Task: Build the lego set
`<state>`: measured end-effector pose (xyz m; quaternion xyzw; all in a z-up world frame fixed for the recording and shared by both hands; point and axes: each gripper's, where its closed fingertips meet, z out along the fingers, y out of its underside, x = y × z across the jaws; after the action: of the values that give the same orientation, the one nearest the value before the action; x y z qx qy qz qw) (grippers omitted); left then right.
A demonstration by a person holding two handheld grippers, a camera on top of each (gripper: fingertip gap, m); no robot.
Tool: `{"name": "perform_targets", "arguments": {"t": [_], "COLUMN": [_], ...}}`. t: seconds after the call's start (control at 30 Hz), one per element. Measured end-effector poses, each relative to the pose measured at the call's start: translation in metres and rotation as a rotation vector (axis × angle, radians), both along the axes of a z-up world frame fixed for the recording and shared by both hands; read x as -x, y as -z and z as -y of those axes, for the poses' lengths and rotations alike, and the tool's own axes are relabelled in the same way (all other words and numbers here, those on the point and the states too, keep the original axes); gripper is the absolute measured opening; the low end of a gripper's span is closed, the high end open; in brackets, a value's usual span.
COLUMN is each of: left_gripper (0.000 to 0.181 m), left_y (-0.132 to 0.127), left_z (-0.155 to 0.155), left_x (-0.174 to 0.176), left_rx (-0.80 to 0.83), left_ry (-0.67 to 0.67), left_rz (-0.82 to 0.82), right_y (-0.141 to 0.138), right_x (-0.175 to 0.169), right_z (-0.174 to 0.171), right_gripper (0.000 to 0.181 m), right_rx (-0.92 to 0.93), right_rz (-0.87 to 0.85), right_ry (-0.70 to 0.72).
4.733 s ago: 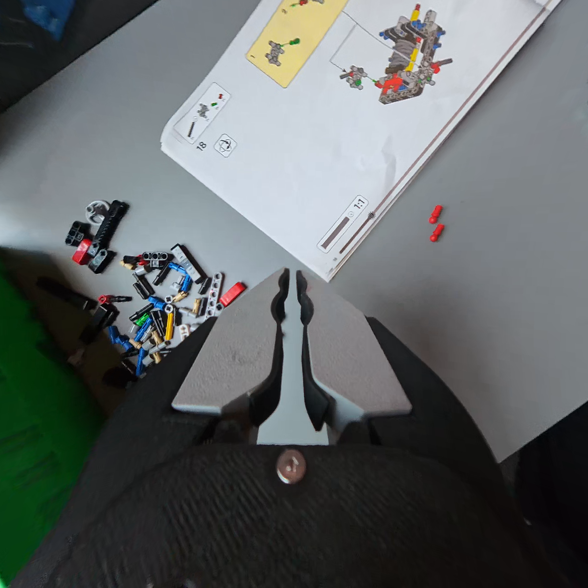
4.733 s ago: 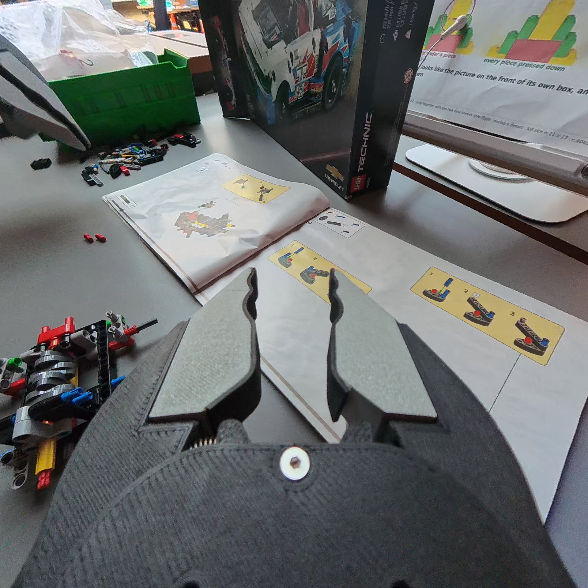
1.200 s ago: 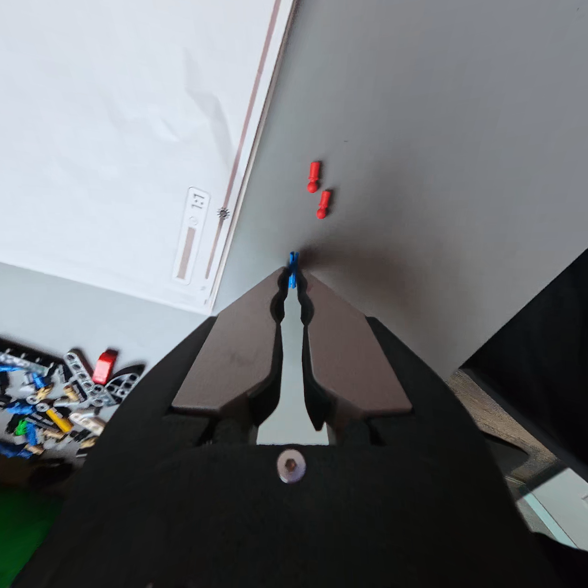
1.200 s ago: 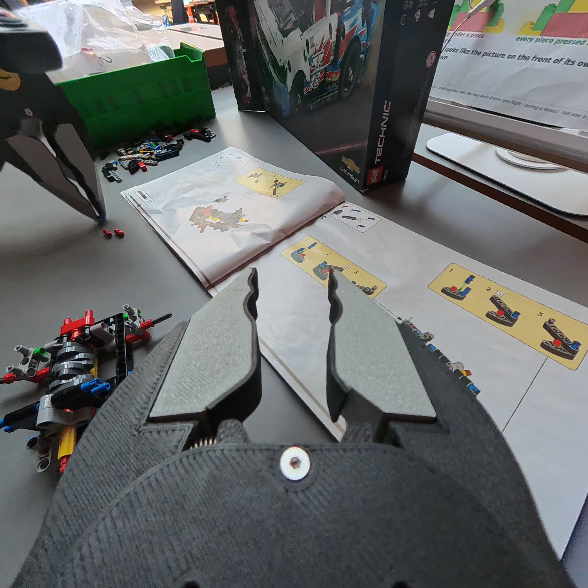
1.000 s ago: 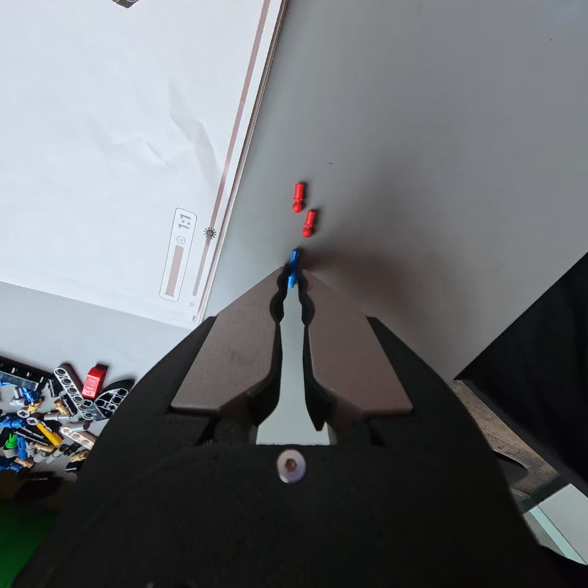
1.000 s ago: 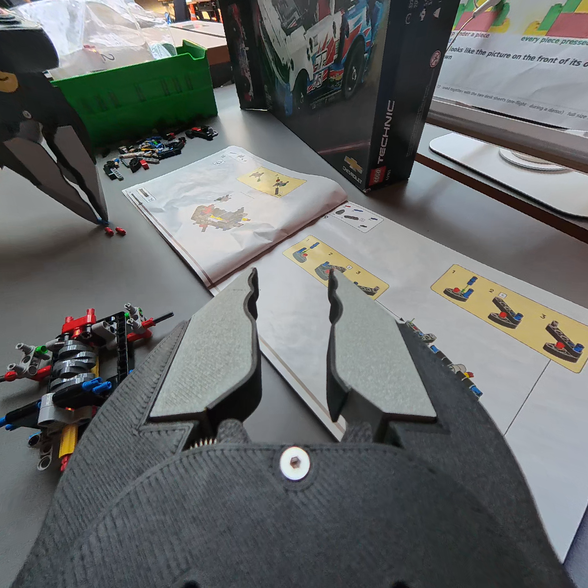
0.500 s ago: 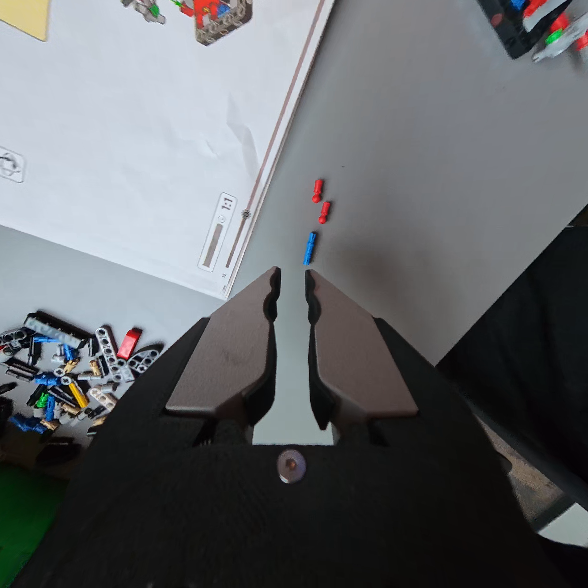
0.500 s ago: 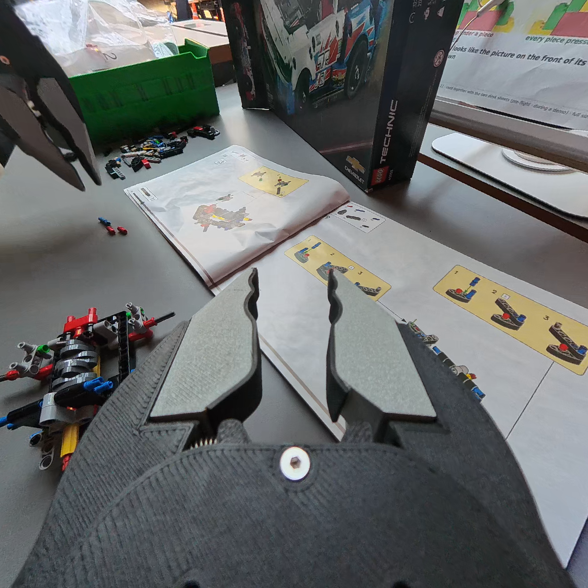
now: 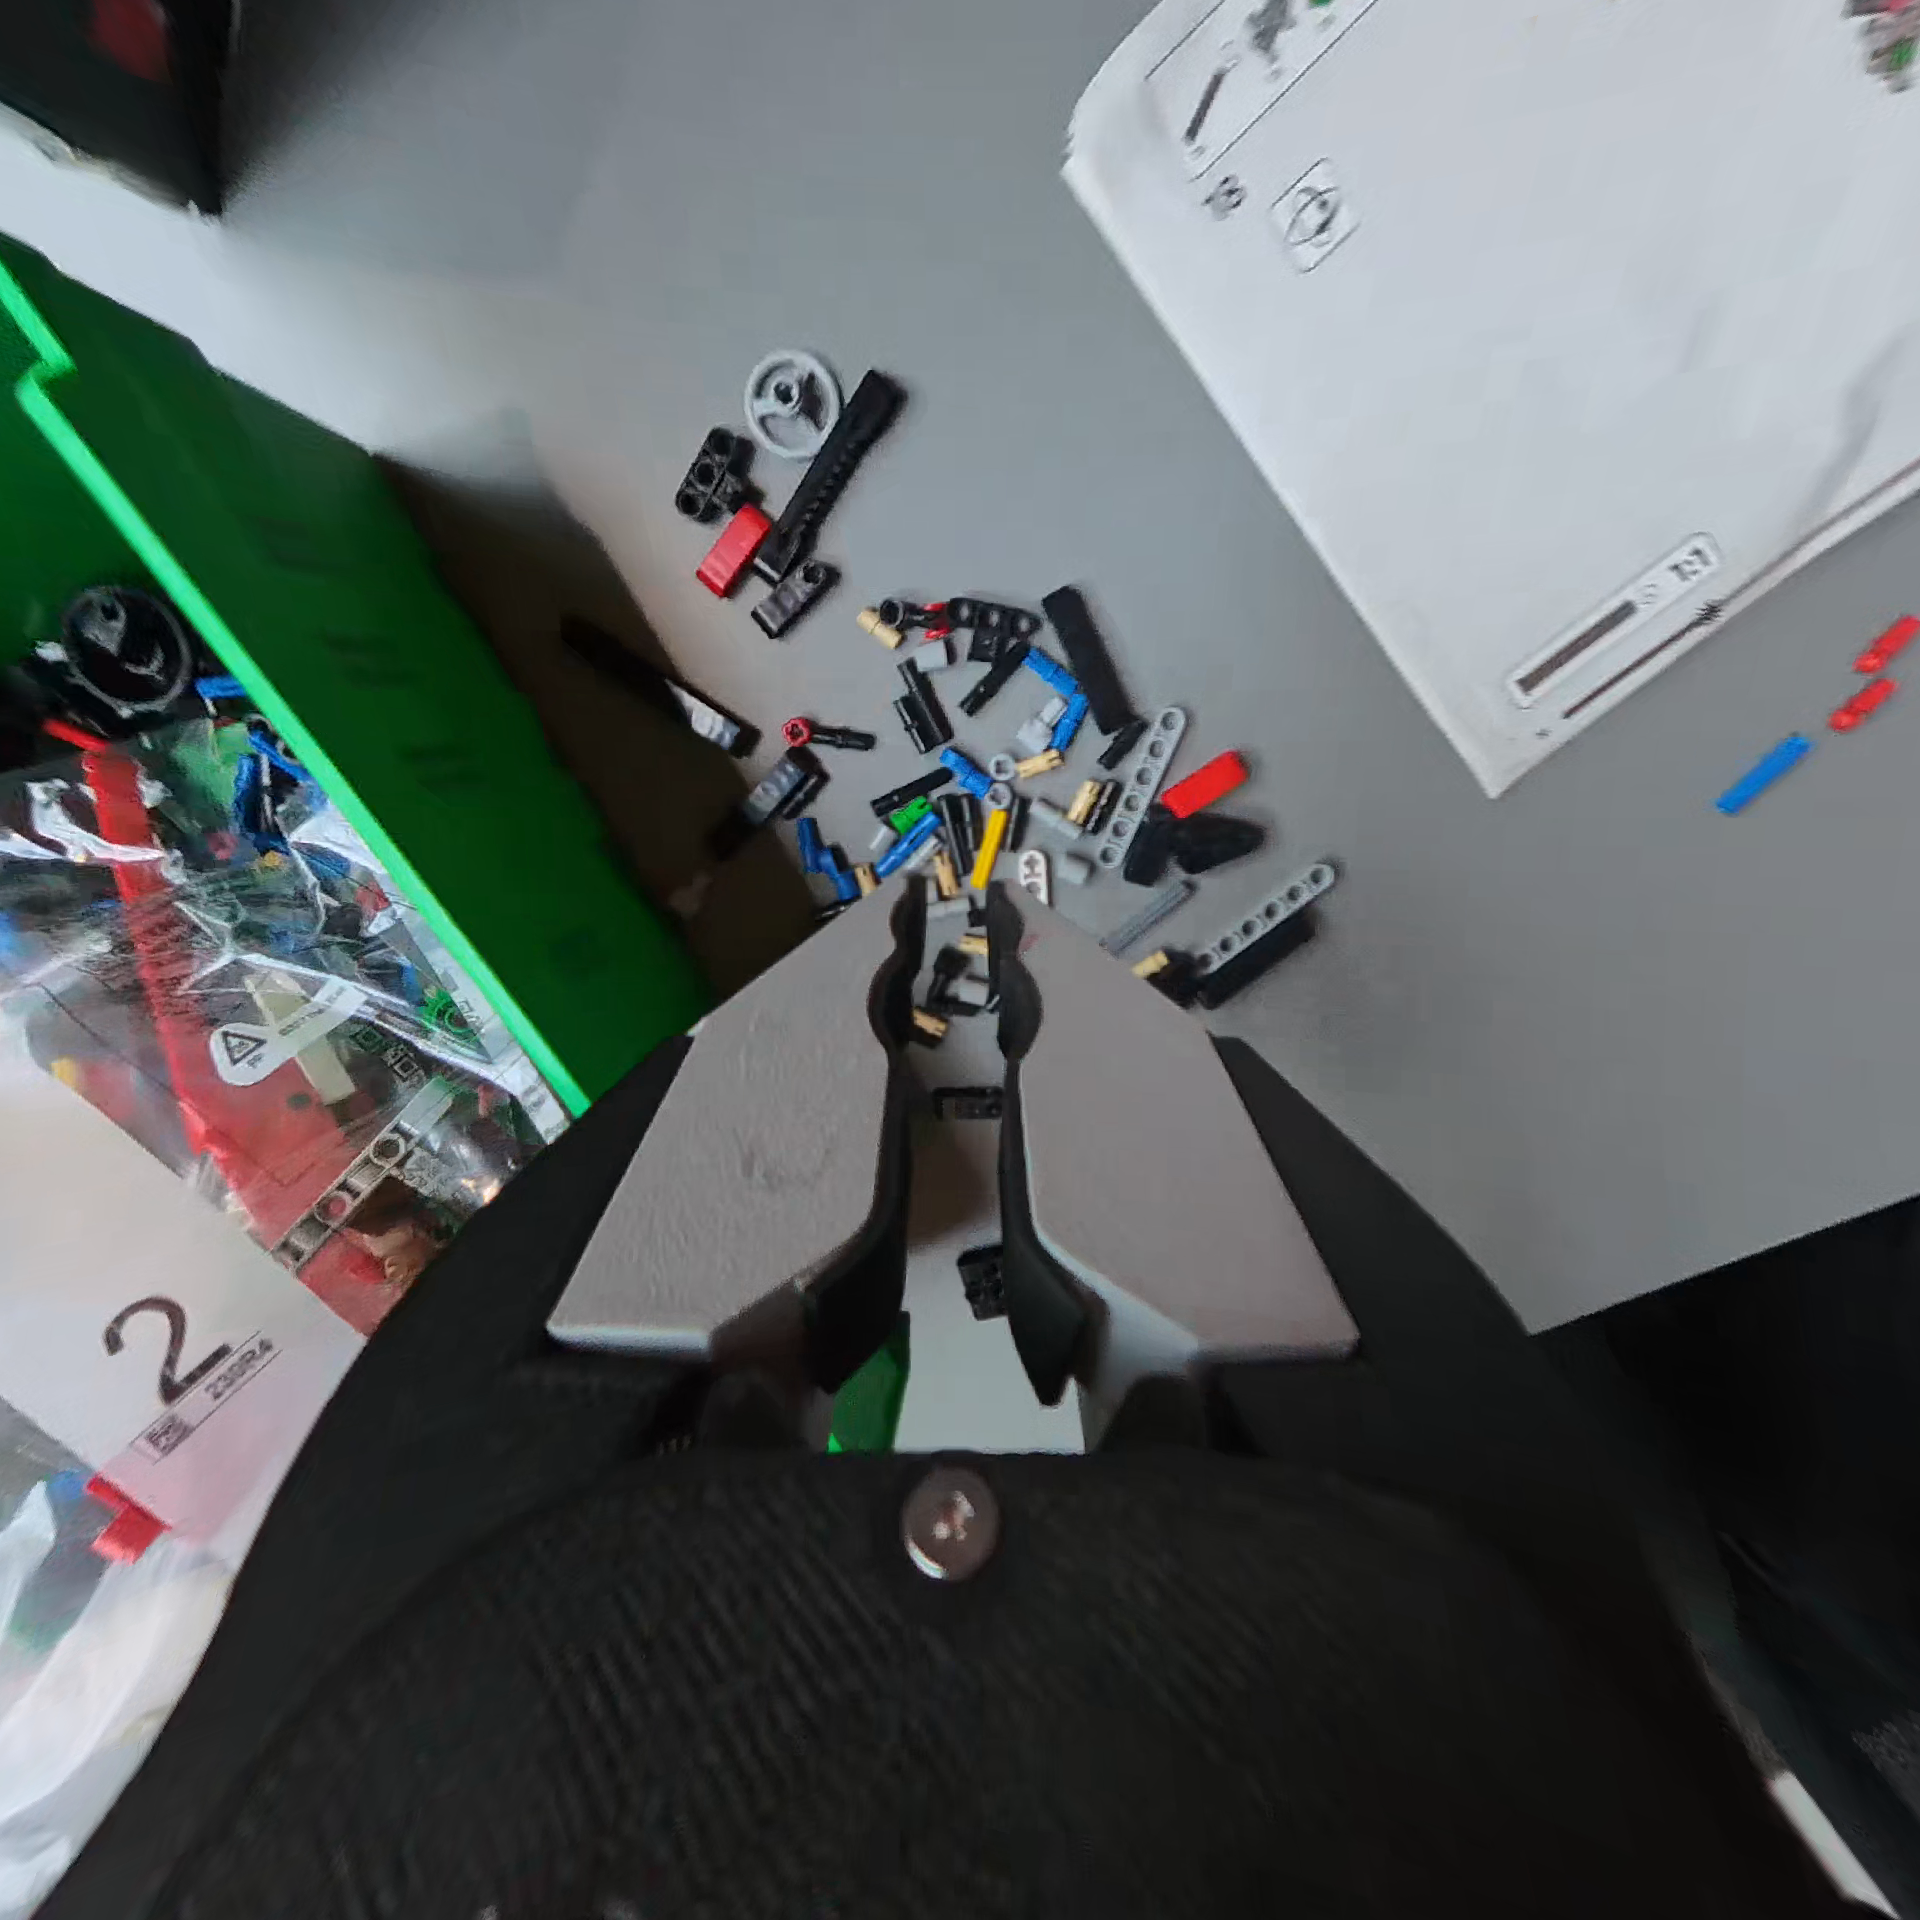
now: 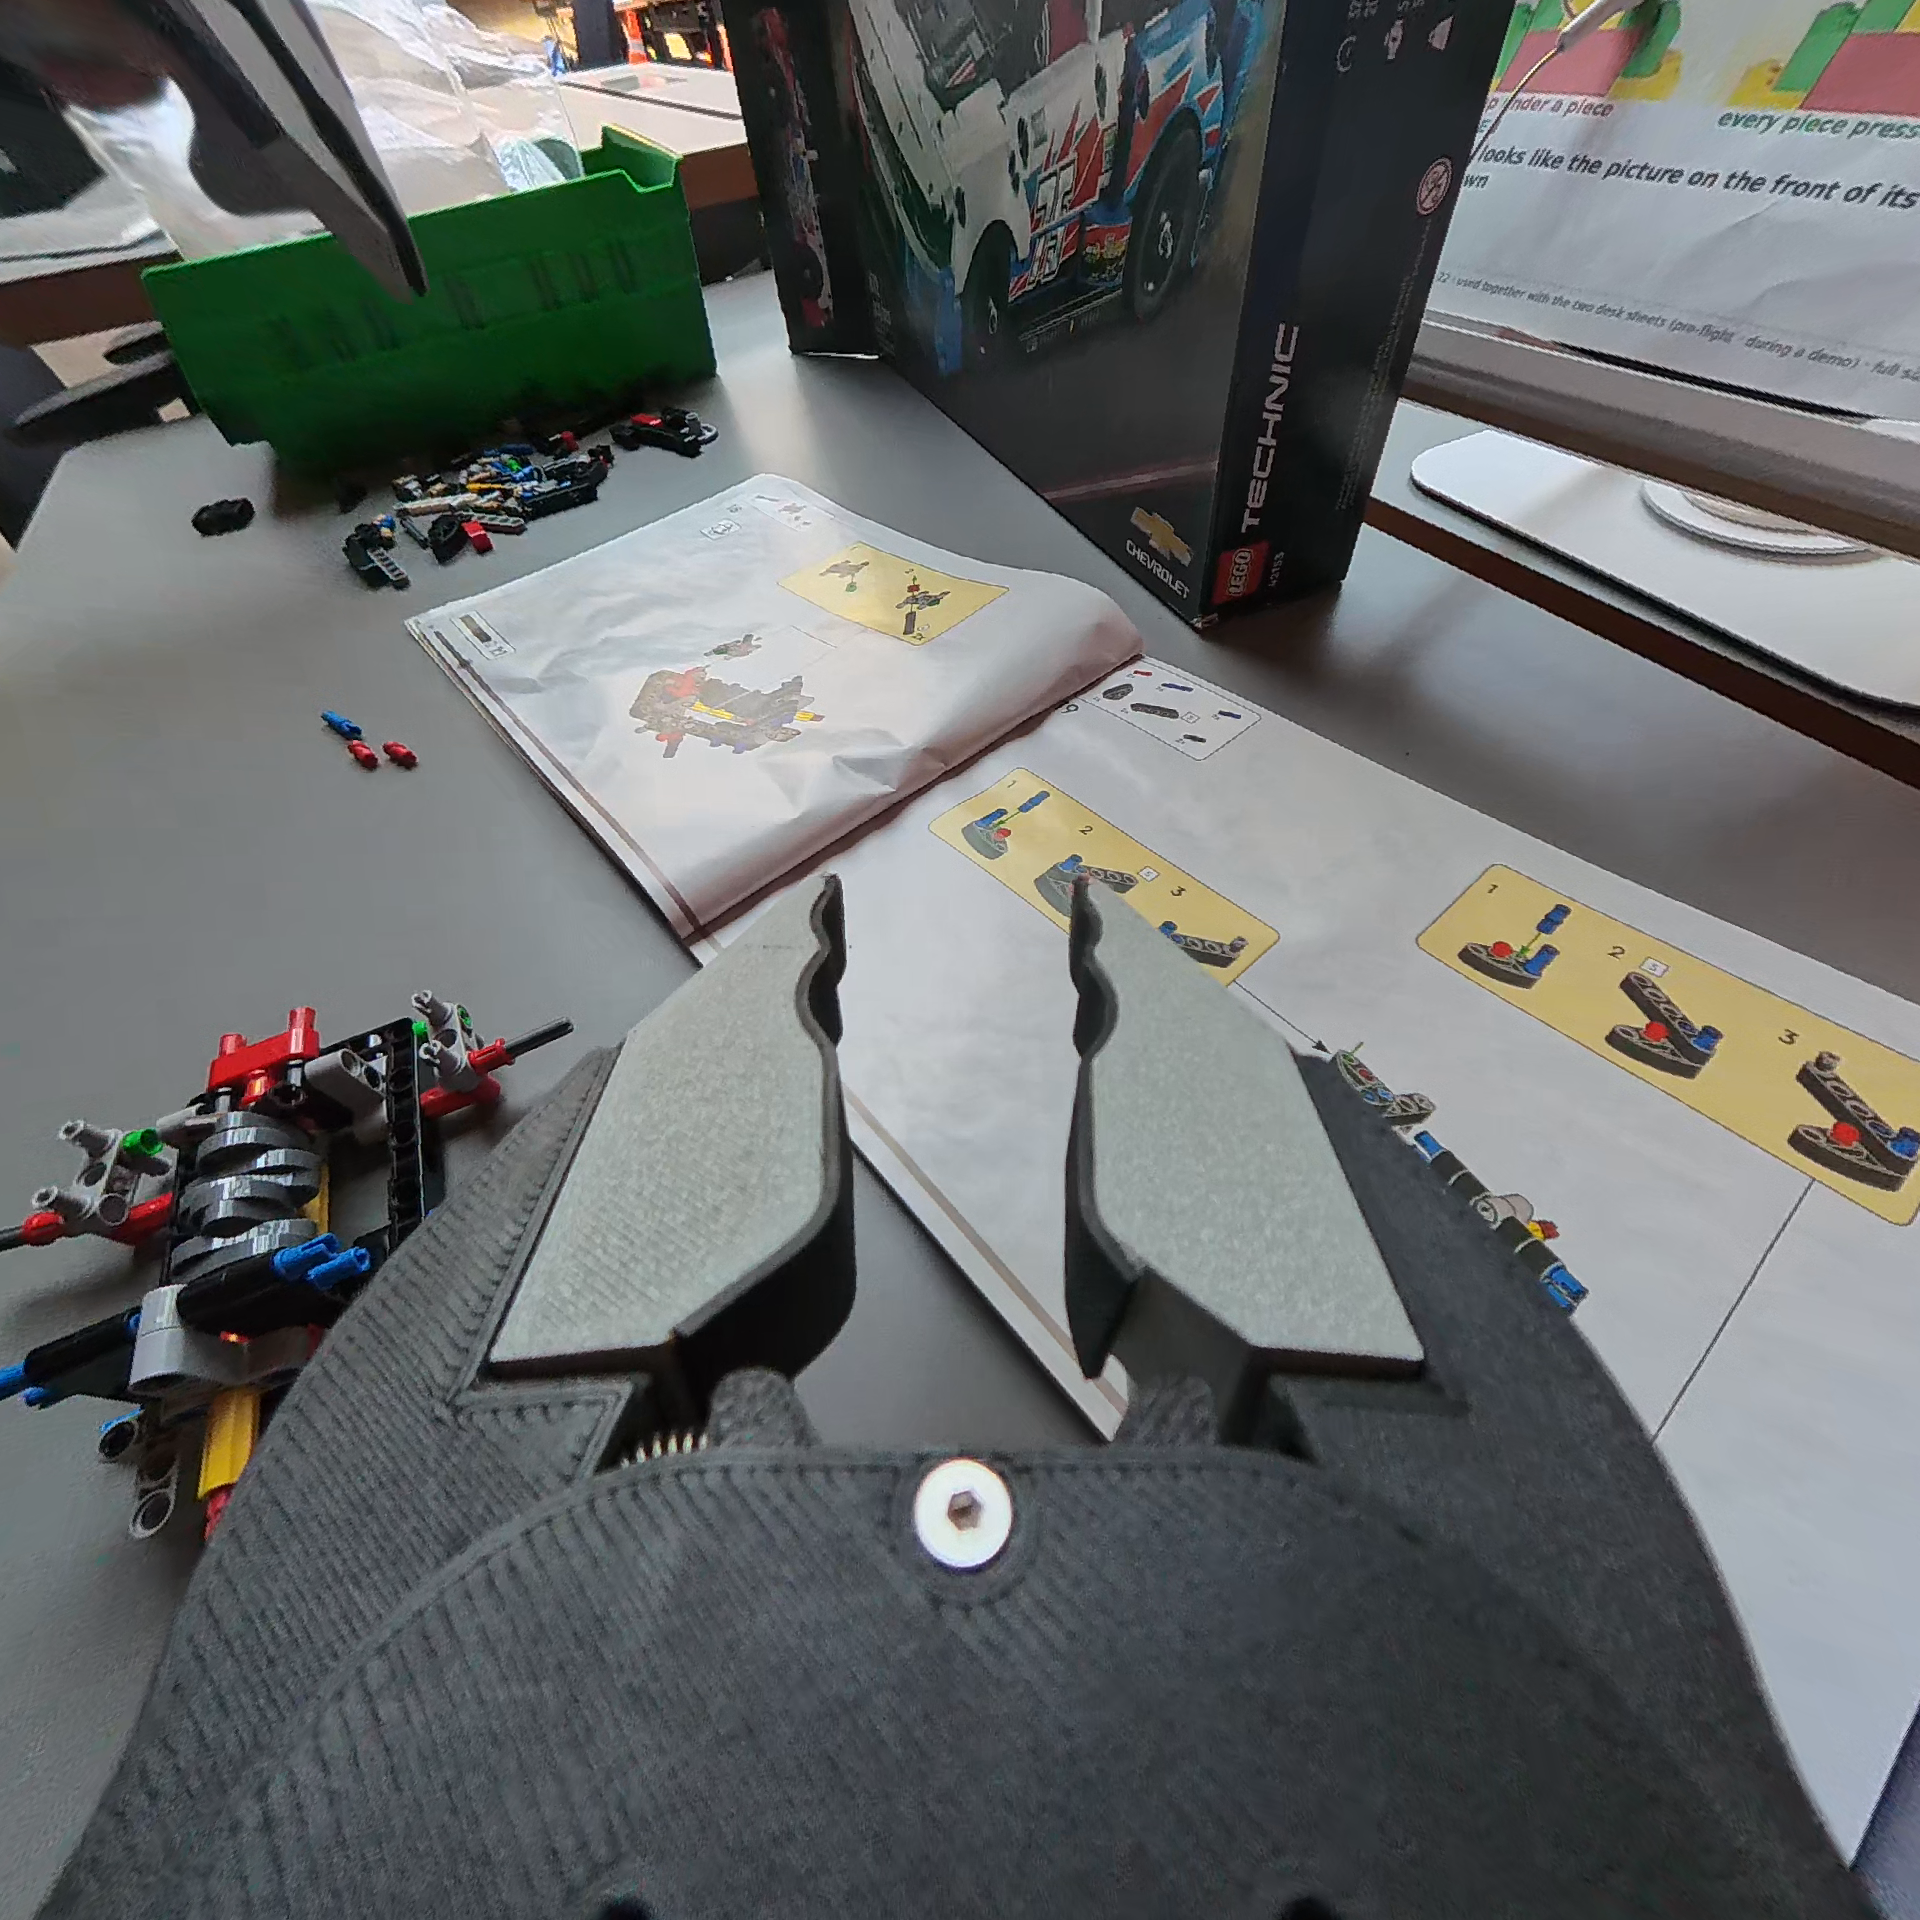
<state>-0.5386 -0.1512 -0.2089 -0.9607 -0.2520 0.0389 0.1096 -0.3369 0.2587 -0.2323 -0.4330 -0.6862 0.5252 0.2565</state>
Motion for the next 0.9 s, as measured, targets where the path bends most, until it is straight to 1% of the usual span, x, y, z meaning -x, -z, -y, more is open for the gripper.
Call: {"name": "perform_targets", "arguments": {"t": [0.13, 0.2, 0.23, 0.3, 0.4, 0.5, 0.7, 0.9], "left_gripper": [0.006, 0.000, 0.000, 0.000, 0.000, 0.000, 0.001, 0.001], "left_y": [0.031, 0.040, 0.044, 0.051, 0.053, 0.053, 0.060, 0.059], "left_z": [0.005, 0.009, 0.010, 0.008, 0.009, 0.002, -0.005, -0.009], "left_x": [0.010, 0.020, 0.021, 0.017, 0.015, 0.010, 0.006, 0.003], "left_rx": [0.043, 0.079, 0.091, 0.097, 0.120, 0.107, 0.112, 0.107], "left_ry": [-0.055, -0.091, -0.102, -0.088, -0.057, -0.028, -0.012, 0.008], "left_rz": [0.031, 0.000, 0.000, 0.038, 0.040, 0.049, 0.074, 0.069], "right_y": [-0.001, -0.001, -0.001, -0.001, -0.001, 0.000, 0.000, 0.000], "right_x": [0.000, 0.000, 0.000, 0.000, 0.000, 0.000, 0.000, 0.000], "right_z": [-0.002, -0.002, -0.002, -0.001, -0.001, 0.000, -0.001, 0.000], "right_gripper": [0.041, 0.041, 0.041, 0.042, 0.042, 0.042, 0.041, 0.041], "right_rx": [0.012, 0.015, 0.015, 0.014, 0.014, 0.014, 0.010, 0.012], "right_rz": [-0.004, -0.004, -0.003, -0.001, 0.002, 0.006, 0.001, 0.006], "right_ry": [0.006, 0.007, 0.005, 0.002, -0.002, -0.005, -0.002, -0.005]}}
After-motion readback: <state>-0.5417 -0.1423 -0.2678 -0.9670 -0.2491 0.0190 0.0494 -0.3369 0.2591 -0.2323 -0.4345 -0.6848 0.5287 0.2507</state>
